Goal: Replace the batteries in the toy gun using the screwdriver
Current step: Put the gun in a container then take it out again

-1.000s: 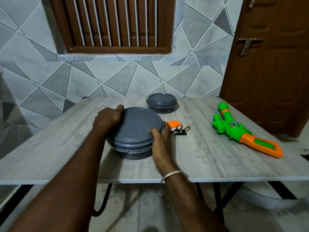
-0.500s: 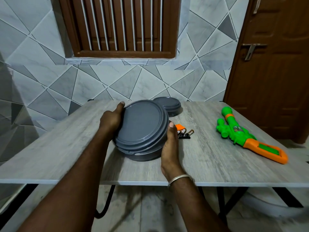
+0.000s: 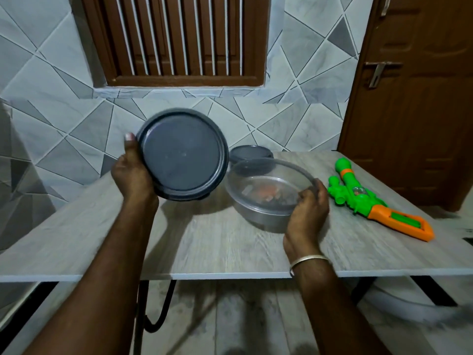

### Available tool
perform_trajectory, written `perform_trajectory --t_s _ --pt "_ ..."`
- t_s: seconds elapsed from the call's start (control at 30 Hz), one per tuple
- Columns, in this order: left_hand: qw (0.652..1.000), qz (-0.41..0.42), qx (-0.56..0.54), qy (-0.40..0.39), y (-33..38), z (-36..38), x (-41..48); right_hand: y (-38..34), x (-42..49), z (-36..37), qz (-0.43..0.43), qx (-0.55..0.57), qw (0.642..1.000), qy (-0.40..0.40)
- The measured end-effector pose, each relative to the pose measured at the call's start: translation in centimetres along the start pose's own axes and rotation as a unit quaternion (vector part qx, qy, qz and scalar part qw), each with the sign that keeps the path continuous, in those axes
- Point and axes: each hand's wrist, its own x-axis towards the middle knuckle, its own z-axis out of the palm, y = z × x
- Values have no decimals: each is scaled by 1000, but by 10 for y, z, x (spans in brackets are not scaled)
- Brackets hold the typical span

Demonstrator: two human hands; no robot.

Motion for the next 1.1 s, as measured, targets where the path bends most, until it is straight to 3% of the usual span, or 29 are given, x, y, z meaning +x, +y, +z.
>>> perform_trajectory --t_s 0.13,0.3,0.4,0.57,0.7,0.93,1.07,1.1 --pt "967 194 148 -78 -11 11 -17 -15 22 -22 -3 -23 998 60" --pt "829 352 322 -291 -32 23 -55 -19 28 -41 -12 -30 996 87" --pt "783 326 345 -403 -40 20 -84 -27 30 -49 -15 -23 996 81" --pt "679 323 471 -461 -76 21 -83 -34 37 -61 -22 -6 995 96" --pt "665 279 521 -457 -92 25 -80 -44 46 -72 -13 2 994 106" --pt "678 229 563 -414 -93 35 -74 -56 59 -87 -19 15 993 112" --pt "733 262 503 -374 -84 53 -103 -57 63 -92 -14 28 993 112" --pt "728 269 493 -393 -83 62 -108 -57 63 -93 -14 29 993 111"
